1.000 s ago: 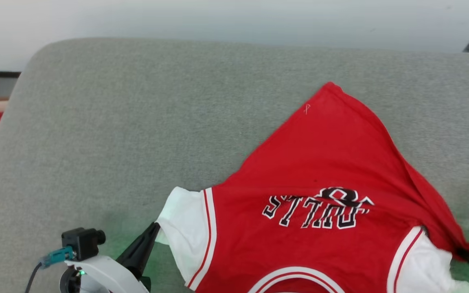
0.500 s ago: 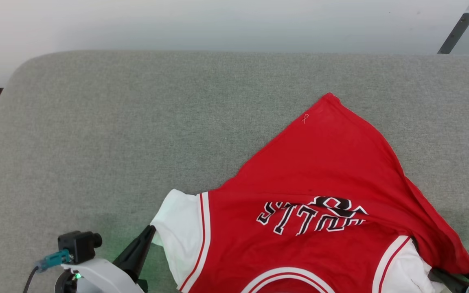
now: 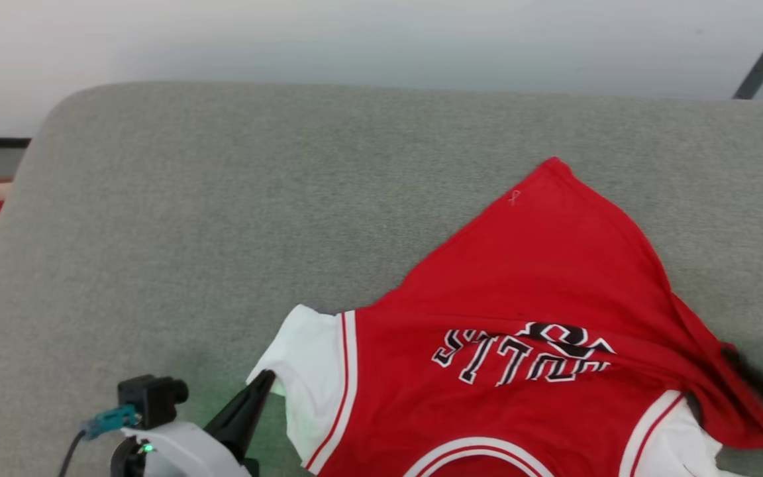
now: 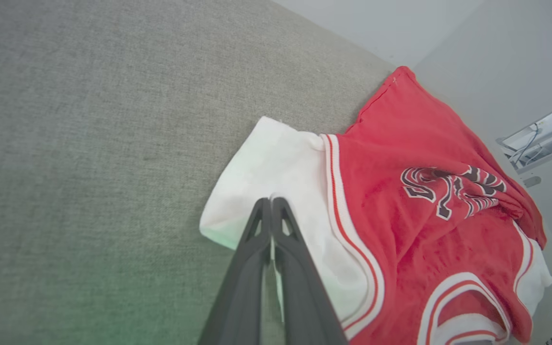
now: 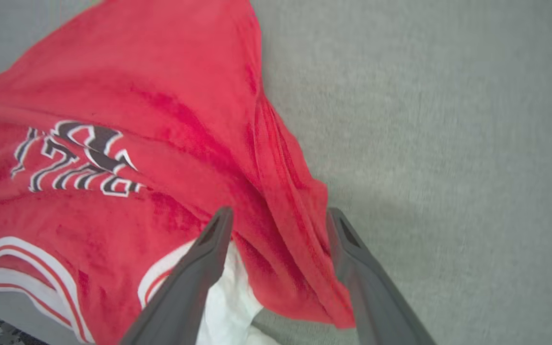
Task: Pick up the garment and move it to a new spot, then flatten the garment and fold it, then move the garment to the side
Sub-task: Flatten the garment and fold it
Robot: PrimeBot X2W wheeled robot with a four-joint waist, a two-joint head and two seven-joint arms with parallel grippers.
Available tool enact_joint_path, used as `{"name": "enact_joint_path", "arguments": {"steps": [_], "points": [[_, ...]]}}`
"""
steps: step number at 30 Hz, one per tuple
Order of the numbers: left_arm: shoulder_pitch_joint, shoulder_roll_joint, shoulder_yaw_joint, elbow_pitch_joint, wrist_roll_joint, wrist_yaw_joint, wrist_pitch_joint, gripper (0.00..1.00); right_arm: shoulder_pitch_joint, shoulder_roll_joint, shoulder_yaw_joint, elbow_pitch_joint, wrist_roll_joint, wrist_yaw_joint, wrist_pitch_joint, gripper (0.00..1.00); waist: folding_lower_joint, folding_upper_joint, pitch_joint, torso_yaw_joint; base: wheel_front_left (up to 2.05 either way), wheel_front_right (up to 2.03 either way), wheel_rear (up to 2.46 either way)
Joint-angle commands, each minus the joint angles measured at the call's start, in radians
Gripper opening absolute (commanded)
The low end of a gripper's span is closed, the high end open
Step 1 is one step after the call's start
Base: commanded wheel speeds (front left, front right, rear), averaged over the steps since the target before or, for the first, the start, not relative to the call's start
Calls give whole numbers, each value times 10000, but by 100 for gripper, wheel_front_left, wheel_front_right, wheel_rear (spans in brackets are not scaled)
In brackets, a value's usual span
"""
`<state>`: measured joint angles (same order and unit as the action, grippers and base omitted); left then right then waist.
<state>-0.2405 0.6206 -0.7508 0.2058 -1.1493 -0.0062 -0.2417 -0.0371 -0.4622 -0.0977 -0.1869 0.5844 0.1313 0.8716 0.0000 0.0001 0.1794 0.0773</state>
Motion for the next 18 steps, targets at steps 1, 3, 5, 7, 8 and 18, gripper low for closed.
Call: {"name": "enact_joint_path", "arguments": {"steps": [1, 3, 5, 7, 8, 18], "points": [[-175, -98, -68, -4, 105, -68, 42, 0, -505, -162, 123, -55, -121, -11, 6, 100, 0, -1, 96, 305, 0, 0, 0], [-326, -211, -157, 40, 175, -149, 130, 0, -1096, -401, 397, 3, -223, -11, -122, 100, 0, -1, 172, 546, 0, 0, 0], [-514, -347, -249, 112, 255, -247, 173, 0, -1750, -644, 715, 234, -238, -11, -278, 100, 0, -1, 276, 798, 0, 0, 0], [-716, -506, -346, 197, 326, -346, 238, 0, -2459, -866, 1107, 605, -232, -11, -509, 100, 0, -1, 395, 1069, 0, 0, 0], [-816, -588, -395, 246, 360, -395, 260, 0, -2796, -983, 1305, 841, -239, -11, -621, 100, 0, -1, 457, 1203, 0, 0, 0], [-1839, -1509, -807, 973, 694, -922, 270, 0, -6168, -1738, 3765, 4061, 32, -11, -1365, 100, 0, -1, 1276, 2365, 0, 0, 0]]}}
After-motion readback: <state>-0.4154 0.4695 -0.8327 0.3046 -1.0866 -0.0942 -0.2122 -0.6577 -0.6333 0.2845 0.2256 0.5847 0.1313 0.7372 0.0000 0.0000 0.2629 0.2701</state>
